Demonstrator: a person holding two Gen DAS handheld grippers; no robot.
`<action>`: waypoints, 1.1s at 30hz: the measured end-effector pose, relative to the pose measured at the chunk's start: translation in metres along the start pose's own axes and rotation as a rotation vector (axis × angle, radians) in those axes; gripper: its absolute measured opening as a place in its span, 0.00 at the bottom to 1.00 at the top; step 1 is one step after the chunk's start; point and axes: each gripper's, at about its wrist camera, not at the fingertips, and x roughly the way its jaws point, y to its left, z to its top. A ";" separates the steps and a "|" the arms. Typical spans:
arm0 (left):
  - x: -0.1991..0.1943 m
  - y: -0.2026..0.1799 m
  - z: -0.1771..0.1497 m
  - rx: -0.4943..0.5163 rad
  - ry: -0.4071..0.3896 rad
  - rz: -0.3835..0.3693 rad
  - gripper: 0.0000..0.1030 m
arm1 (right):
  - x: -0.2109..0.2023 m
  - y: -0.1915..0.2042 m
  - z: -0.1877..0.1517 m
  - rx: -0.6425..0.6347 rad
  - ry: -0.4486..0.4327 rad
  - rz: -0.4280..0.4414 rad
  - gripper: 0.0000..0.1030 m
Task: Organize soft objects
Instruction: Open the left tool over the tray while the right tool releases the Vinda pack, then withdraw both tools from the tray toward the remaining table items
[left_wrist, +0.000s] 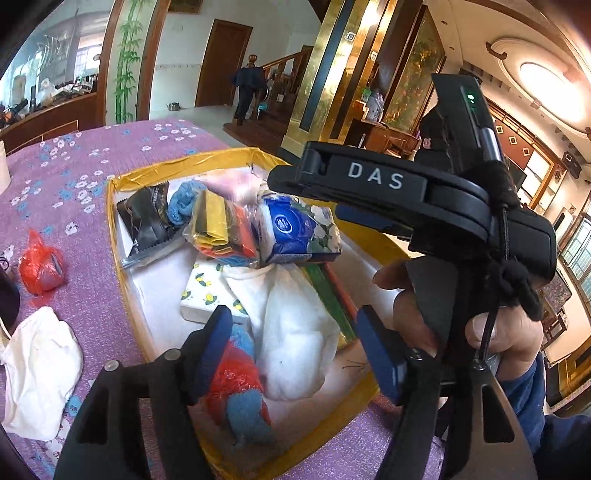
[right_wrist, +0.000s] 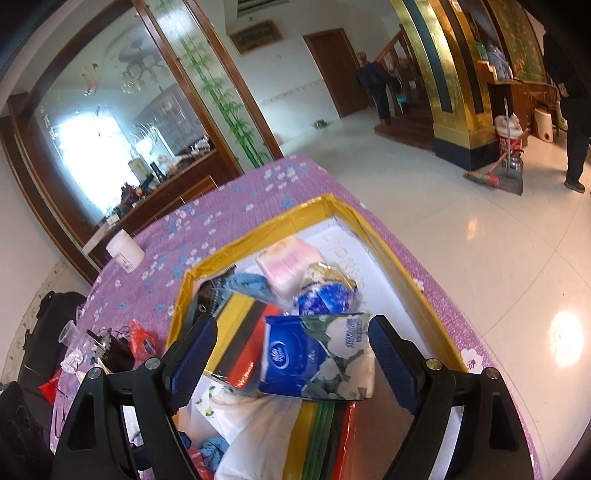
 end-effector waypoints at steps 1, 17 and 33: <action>-0.002 0.000 0.000 0.000 -0.008 0.001 0.72 | -0.002 -0.001 0.001 0.002 -0.008 0.003 0.85; -0.027 0.002 0.000 -0.013 -0.106 -0.003 0.83 | -0.054 -0.009 -0.027 0.060 -0.175 -0.015 0.87; -0.042 0.010 -0.001 -0.041 -0.150 0.040 0.83 | -0.087 -0.020 -0.057 0.072 -0.190 -0.029 0.87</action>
